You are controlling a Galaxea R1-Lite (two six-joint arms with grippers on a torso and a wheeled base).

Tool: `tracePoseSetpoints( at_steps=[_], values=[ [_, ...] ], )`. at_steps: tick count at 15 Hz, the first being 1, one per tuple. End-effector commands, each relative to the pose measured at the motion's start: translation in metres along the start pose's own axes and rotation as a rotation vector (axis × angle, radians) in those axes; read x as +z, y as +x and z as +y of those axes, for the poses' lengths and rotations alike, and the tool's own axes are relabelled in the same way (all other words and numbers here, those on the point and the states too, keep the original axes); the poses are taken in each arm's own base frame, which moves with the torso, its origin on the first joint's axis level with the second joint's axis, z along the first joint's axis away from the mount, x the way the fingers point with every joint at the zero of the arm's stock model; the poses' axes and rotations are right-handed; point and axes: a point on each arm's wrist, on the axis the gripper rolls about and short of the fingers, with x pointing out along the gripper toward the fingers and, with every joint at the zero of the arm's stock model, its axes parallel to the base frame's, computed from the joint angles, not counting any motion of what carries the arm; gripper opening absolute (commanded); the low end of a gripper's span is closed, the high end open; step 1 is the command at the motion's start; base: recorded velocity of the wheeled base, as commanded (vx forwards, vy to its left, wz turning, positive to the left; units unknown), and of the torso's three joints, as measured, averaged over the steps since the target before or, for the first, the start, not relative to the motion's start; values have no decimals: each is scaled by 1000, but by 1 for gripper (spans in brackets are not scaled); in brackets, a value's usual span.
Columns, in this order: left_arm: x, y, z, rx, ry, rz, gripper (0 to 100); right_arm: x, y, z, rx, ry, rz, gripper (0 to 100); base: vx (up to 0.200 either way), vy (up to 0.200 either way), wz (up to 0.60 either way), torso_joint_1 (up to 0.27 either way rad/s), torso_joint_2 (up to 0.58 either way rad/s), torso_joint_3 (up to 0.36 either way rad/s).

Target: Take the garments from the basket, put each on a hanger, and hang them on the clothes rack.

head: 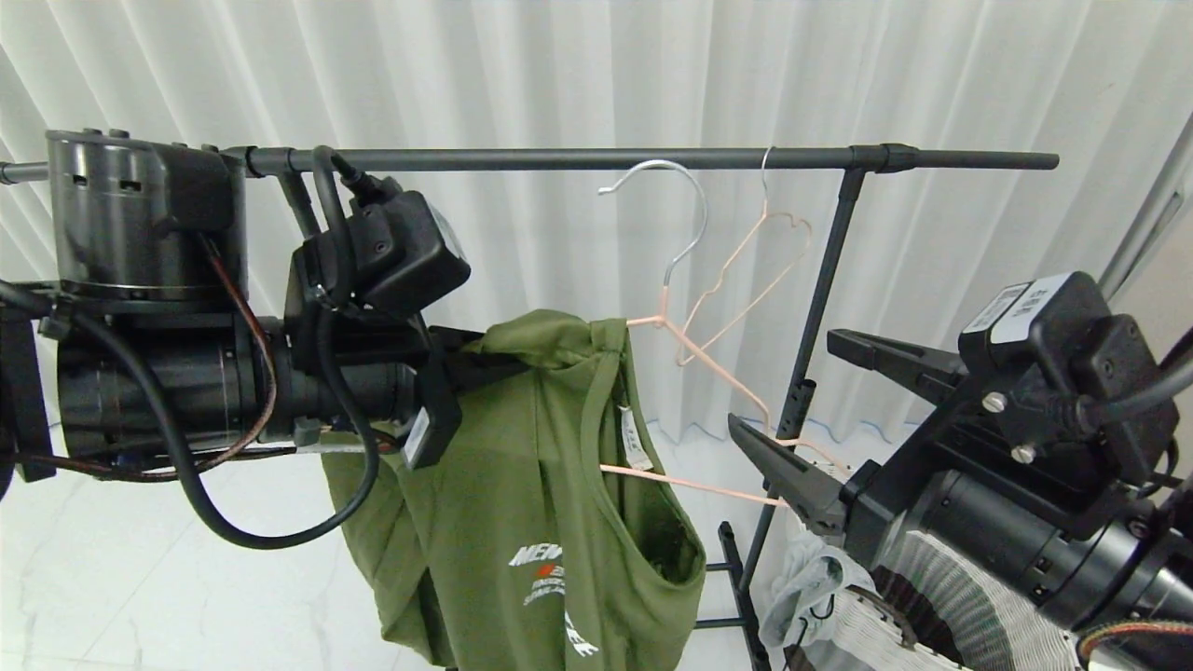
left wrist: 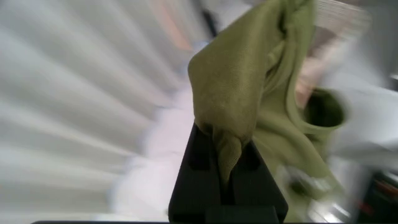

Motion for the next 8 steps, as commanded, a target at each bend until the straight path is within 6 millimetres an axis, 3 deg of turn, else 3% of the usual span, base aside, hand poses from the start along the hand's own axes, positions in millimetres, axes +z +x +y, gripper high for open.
tracePoseSetpoints(
  at_steps=[1,4,8],
  values=[
    [-9,3,-4,40,2,23,0,-1,1,-4,-16,-12,5,100,0,0,0,0,0,0],
    [-15,5,-7,100,14,25,0,-1,1,-4,-16,-18,5,100,0,0,0,0,0,0],
    [-6,3,-2,218,29,1,0,-3,1,-2,2,-7,12,100,0,0,0,0,0,0]
  ],
)
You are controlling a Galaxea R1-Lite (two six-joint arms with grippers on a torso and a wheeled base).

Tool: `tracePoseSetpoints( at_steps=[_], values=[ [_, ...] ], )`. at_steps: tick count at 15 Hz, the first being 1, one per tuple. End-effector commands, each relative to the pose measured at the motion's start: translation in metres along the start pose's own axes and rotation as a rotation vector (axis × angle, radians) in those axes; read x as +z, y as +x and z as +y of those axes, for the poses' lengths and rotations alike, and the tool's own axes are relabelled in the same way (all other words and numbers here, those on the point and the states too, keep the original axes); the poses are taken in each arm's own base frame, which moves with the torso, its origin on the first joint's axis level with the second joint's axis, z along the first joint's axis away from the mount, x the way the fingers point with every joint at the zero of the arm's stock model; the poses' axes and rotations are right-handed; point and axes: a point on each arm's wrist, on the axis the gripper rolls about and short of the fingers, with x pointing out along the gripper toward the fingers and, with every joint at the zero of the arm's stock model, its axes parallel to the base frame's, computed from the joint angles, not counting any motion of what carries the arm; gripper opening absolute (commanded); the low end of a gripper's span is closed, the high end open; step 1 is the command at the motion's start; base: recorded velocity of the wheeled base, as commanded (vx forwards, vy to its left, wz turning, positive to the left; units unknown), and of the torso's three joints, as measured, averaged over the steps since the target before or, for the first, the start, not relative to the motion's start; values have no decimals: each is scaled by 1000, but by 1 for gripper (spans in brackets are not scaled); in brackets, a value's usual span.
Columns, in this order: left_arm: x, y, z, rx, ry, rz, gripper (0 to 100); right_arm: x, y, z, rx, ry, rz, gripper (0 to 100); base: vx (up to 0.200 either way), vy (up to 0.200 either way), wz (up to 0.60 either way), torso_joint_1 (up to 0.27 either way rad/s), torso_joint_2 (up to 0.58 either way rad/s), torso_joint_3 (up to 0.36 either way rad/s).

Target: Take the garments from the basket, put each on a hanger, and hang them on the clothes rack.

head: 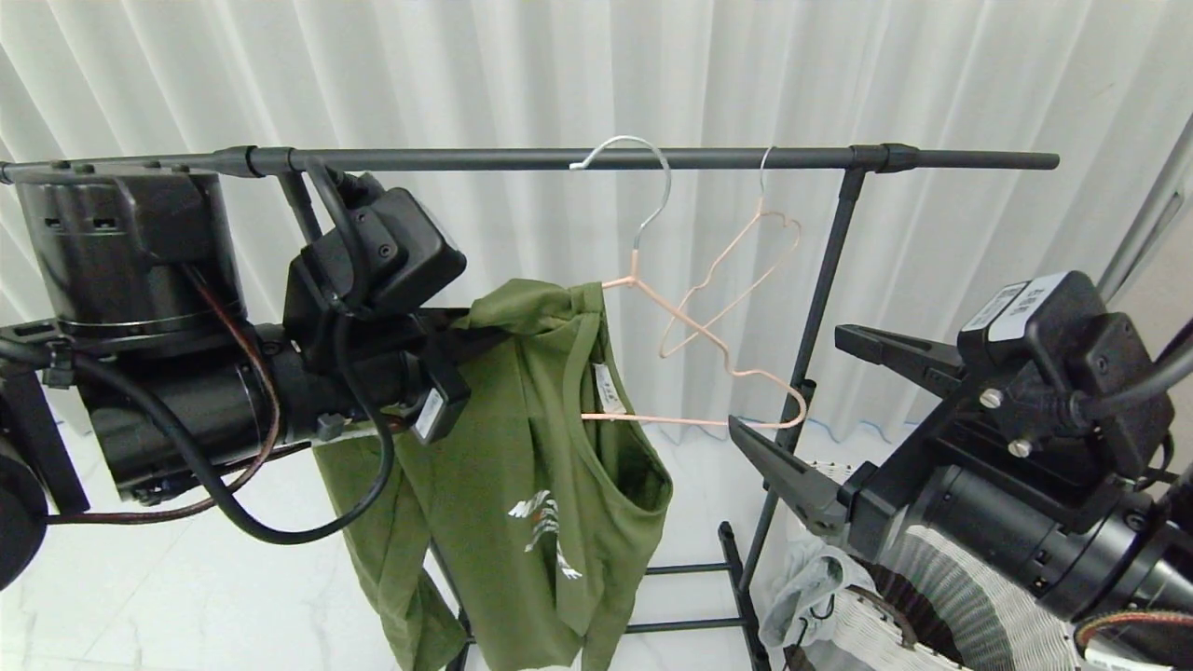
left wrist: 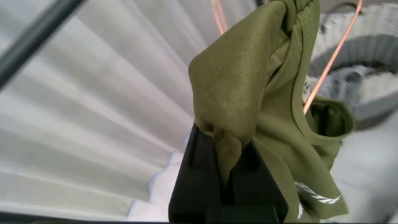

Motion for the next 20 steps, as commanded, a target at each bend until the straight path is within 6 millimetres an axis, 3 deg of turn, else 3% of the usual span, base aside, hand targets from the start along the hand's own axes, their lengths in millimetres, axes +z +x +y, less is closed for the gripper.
tracePoseSetpoints(
  at_steps=[1,7,10,14,20],
  values=[
    [3,-1,1,42,-1,7,0,-3,2,2,7,14,16,100,0,0,0,0,0,0],
    [37,-1,-17,180,-206,-38,0,-24,16,19,54,147,173,100,0,0,0,0,0,0],
    [46,-4,-23,186,-207,-74,0,-37,38,25,33,238,225,100,0,0,0,0,0,0],
    [51,-7,-20,196,-203,-94,0,-55,69,17,-45,272,272,100,0,0,0,0,0,0],
    [50,-9,-20,199,-203,-96,0,-82,69,-1,-179,245,361,100,0,0,0,0,0,0]
  ],
)
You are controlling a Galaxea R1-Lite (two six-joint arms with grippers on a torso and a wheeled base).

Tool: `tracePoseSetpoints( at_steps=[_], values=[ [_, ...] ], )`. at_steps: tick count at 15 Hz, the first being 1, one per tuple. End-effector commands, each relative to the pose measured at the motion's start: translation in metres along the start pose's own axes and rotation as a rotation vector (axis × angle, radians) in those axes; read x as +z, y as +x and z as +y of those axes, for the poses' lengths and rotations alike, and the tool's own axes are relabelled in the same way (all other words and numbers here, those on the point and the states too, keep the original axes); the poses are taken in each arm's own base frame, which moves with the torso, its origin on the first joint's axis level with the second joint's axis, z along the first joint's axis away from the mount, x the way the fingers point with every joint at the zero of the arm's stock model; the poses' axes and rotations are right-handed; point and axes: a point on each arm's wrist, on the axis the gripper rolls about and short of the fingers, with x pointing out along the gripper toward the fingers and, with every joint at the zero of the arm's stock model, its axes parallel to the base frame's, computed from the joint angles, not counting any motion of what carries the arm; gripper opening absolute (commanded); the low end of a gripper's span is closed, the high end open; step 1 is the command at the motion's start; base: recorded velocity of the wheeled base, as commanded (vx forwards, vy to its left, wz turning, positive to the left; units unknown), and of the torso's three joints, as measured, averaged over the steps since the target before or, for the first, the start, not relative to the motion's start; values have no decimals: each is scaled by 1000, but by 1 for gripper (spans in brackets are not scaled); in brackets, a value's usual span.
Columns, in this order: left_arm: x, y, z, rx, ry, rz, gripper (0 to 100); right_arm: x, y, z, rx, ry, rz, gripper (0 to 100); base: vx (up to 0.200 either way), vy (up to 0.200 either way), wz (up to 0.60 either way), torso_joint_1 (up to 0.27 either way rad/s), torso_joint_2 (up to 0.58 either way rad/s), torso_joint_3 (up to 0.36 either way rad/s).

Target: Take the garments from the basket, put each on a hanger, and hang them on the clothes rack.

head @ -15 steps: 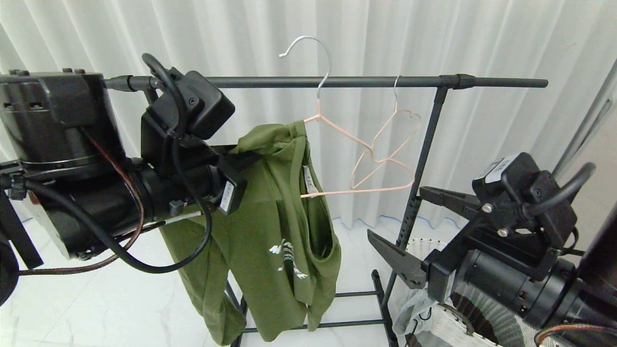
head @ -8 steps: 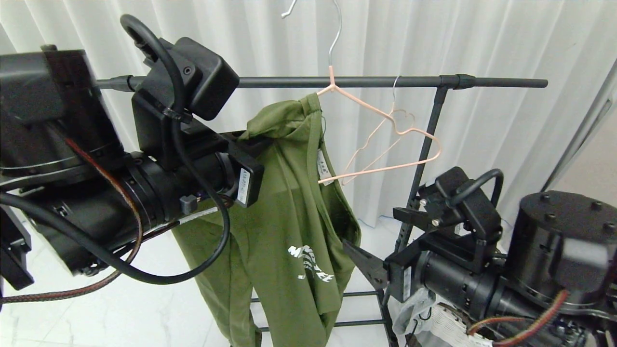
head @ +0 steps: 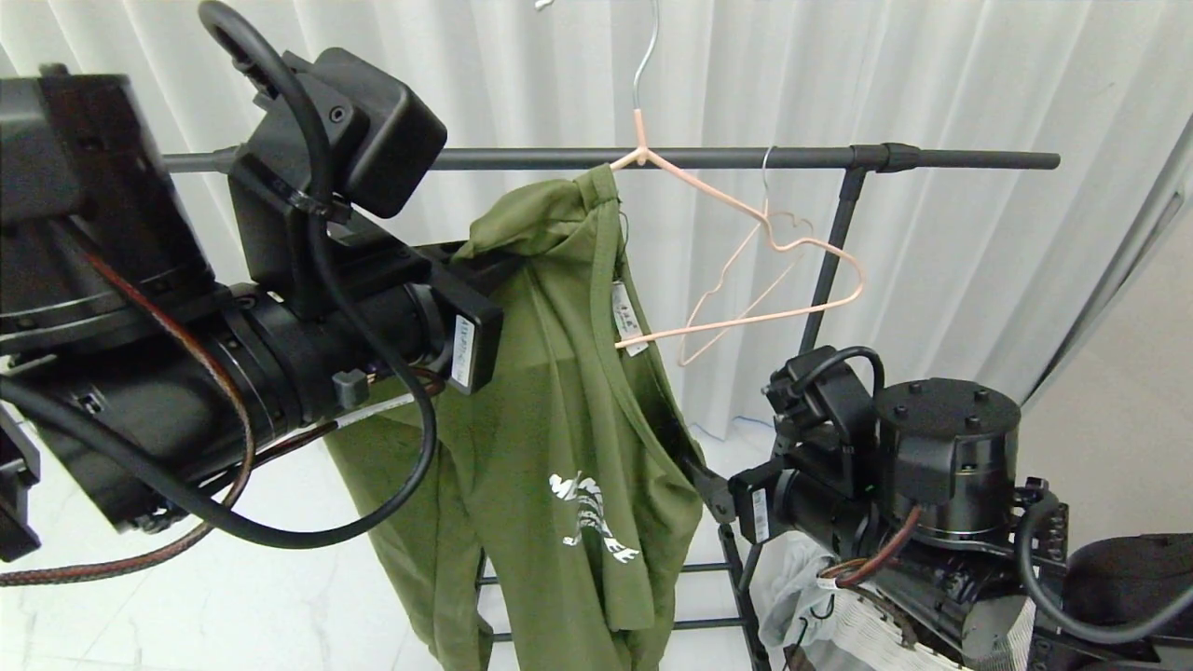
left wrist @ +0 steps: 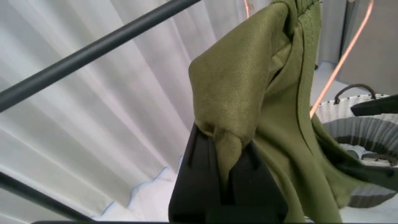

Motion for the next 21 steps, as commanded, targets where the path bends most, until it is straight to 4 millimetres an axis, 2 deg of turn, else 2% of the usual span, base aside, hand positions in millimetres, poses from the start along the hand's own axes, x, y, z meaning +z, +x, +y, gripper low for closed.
tracePoseSetpoints(
  at_steps=[1,4,6,8,11,14,16,17,19,21],
  values=[
    [-1,-1,1,4,0,4,0,-11,2,-15,-82,-9,40,100,0,0,0,0,0,0],
    [-14,-5,4,29,9,51,0,-12,9,-59,-309,7,48,100,0,0,0,0,0,0],
    [-20,-9,3,39,12,76,0,-1,10,-88,-402,15,11,100,0,0,0,0,0,0],
    [-27,-11,0,33,21,100,0,13,5,-102,-435,36,-42,100,0,0,0,0,0,0],
    [-40,-11,0,27,120,150,0,28,-6,-105,-414,52,-101,100,0,0,0,0,0,0],
    [-51,-12,-3,17,130,188,0,38,-17,-105,-400,52,-144,100,0,0,0,0,0,0],
    [-56,-10,-5,29,140,217,0,53,-31,-101,-343,44,-195,100,0,0,0,0,0,0],
    [-55,-7,-5,44,130,220,0,57,-39,-96,-309,32,-203,100,0,0,0,0,0,0],
    [-50,3,-9,65,88,149,0,63,-64,-74,-166,7,-200,100,0,0,0,0,0,0],
    [-47,10,-11,82,53,87,0,62,-89,-60,-9,-43,-142,100,0,0,0,0,0,0]
  ],
)
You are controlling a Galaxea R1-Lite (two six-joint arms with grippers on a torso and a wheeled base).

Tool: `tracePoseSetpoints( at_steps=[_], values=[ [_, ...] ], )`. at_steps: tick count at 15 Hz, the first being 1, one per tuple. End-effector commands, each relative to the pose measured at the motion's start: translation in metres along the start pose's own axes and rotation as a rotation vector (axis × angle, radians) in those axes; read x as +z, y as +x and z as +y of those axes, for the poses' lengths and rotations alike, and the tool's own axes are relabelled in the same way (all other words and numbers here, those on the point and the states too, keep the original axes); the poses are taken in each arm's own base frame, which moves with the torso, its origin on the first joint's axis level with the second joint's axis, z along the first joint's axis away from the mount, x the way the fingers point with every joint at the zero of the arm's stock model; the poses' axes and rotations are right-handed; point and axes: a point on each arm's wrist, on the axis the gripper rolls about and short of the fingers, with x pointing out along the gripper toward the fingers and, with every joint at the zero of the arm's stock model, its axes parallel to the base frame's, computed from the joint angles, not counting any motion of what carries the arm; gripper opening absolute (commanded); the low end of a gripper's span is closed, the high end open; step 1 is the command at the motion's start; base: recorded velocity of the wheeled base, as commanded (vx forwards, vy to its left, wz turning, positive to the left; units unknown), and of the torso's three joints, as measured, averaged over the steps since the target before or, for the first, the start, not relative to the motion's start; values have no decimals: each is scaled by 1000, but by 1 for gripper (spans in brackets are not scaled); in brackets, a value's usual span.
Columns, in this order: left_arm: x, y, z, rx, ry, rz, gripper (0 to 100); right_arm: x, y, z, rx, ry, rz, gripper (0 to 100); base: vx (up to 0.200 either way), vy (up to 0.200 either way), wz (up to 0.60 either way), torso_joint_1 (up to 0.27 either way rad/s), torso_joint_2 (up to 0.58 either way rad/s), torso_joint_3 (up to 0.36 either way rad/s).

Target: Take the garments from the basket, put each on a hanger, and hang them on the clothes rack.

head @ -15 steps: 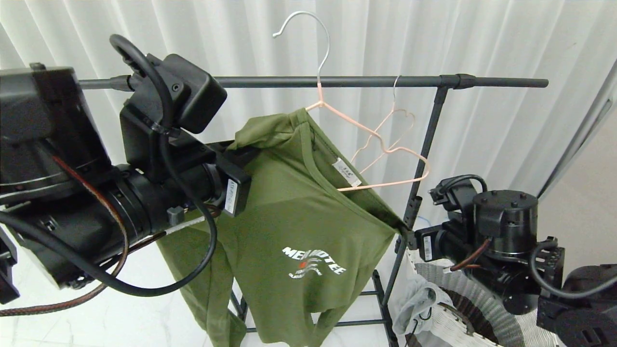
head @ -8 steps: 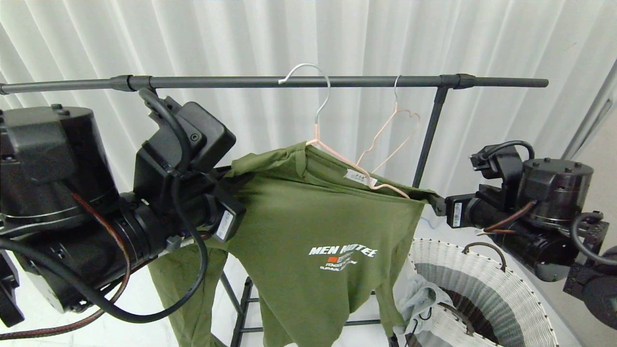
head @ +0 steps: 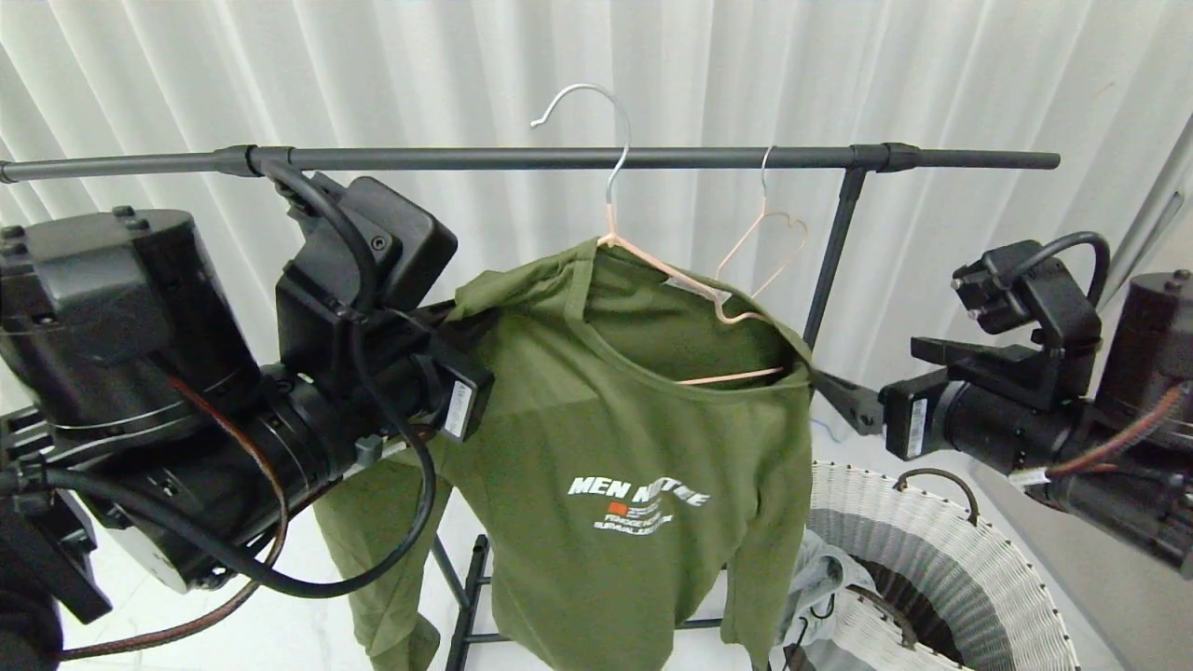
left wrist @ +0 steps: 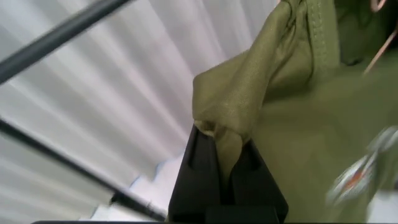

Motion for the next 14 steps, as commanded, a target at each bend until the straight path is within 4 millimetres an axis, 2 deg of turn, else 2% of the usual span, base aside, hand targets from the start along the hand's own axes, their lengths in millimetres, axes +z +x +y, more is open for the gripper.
tracePoseSetpoints(
  at_steps=[1,4,8,9,14],
  values=[
    [-3,9,-6,-6,-6,-4,0,13,-40,4,146,-56,-24,100,0,0,0,0,0,0],
    [-4,6,-6,-7,-16,-33,0,14,-40,-5,178,-124,-13,100,0,0,0,0,0,0],
    [-11,1,-10,-67,-20,-112,0,30,-31,-1,346,-187,14,100,0,0,0,0,0,0],
    [-12,-1,-11,-77,-17,-119,0,35,-23,2,413,-239,27,100,0,0,0,0,0,0],
    [-14,-14,-11,-123,17,-160,0,43,14,16,533,-346,57,100,0,0,0,0,0,0]
  ],
)
